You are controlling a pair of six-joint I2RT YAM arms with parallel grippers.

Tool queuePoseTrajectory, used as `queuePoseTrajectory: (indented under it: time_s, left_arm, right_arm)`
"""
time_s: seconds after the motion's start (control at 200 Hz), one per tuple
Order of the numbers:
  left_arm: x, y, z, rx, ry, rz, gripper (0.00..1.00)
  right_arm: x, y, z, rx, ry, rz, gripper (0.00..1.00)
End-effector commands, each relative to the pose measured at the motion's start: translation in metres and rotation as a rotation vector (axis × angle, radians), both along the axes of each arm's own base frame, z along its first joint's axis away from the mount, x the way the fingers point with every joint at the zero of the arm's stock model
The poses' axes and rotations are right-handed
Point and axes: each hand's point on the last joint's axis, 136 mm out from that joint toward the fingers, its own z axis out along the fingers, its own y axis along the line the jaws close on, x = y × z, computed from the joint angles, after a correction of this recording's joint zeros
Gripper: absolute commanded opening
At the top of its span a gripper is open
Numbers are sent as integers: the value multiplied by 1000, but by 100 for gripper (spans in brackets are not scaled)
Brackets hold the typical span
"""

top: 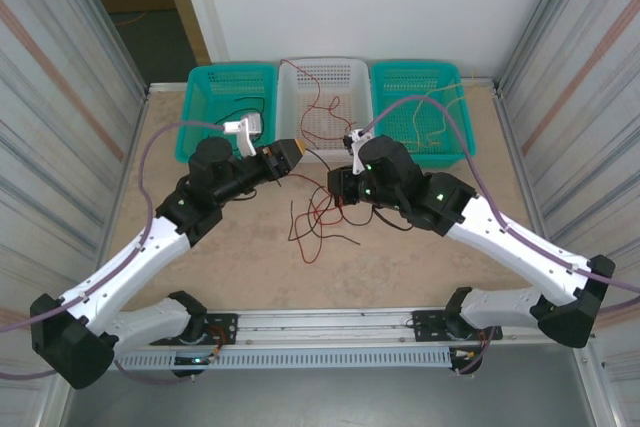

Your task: Untangle the cables

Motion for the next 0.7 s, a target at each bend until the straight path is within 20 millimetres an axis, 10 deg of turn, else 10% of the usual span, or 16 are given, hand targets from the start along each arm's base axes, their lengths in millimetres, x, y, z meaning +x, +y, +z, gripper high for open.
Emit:
queuePoseTrajectory:
  time_s: [0.0,0.421,0.691]
  left_arm:
    - [-4,1,7,-7,6,-18,51]
    - [-7,12,-29,426,2,-65,3]
    - [-33,-4,-43,626,-46,-296,0]
  right_arm:
    - [0,8,3,-35,-45,24,1]
    - [-2,20,-8,-199,-105,76,0]
    - [-9,28,-7,-279,-161,177,1]
